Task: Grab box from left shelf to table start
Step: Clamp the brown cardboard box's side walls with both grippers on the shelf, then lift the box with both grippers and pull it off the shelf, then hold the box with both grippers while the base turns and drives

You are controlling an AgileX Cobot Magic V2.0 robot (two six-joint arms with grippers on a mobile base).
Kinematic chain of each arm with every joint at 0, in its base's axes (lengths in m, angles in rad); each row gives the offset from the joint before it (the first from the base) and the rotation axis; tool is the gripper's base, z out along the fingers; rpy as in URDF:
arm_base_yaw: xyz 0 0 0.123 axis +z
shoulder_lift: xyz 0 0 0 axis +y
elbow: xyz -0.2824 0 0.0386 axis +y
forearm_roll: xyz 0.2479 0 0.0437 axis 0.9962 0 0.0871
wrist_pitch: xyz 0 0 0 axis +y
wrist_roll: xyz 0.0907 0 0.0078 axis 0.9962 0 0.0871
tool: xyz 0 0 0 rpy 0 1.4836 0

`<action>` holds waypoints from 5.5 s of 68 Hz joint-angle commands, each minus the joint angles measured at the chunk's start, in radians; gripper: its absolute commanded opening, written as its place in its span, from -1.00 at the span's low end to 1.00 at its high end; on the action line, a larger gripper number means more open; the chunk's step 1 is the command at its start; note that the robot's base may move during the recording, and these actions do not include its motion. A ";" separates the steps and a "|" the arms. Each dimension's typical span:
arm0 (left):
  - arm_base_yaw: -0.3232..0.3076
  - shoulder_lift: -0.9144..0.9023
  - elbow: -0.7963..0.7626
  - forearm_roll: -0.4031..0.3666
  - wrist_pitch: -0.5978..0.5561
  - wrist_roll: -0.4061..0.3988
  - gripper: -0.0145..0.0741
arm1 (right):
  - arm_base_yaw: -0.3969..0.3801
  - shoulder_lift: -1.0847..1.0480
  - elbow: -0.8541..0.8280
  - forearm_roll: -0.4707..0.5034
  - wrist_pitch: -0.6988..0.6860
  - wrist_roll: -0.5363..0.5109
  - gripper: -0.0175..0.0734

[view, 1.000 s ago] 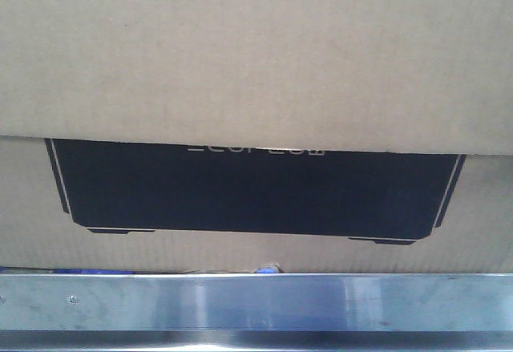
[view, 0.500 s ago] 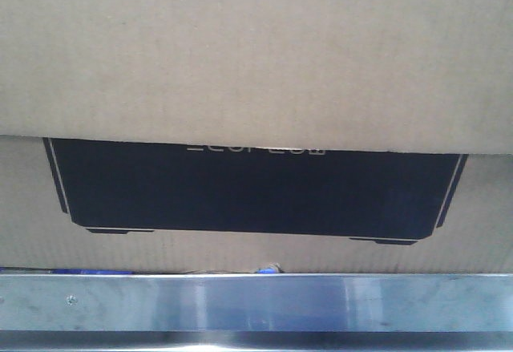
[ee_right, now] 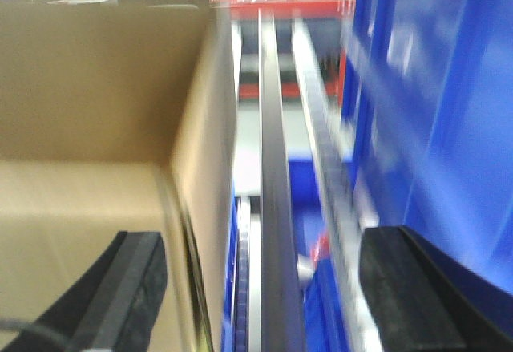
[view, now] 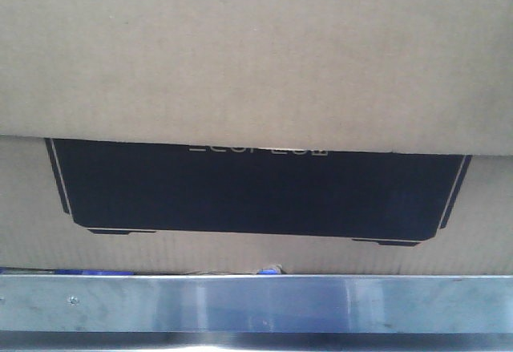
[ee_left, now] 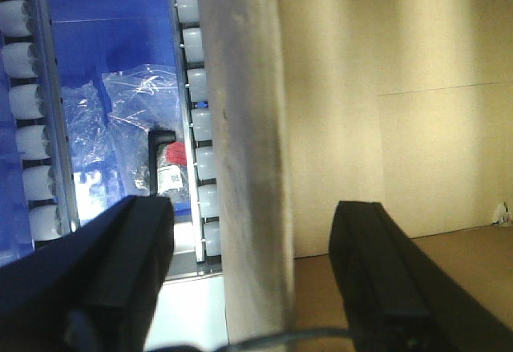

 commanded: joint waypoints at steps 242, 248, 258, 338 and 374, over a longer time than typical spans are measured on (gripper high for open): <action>-0.008 -1.144 0.552 -0.105 -0.478 -0.010 -0.88 | 0.186 0.375 -0.464 0.282 0.206 -0.173 -0.48; -0.008 -1.144 0.552 -0.105 -0.478 -0.010 -0.88 | 0.186 0.375 -0.464 0.282 0.206 -0.173 -0.48; -0.008 -1.144 0.552 -0.105 -0.478 -0.010 -0.88 | 0.186 0.375 -0.464 0.282 0.206 -0.173 -0.48; -0.008 -1.144 0.552 -0.105 -0.478 -0.010 -0.88 | 0.186 0.375 -0.464 0.282 0.206 -0.173 -0.48; -0.008 -1.144 0.552 -0.105 -0.478 -0.010 -0.88 | 0.186 0.375 -0.464 0.282 0.206 -0.173 -0.48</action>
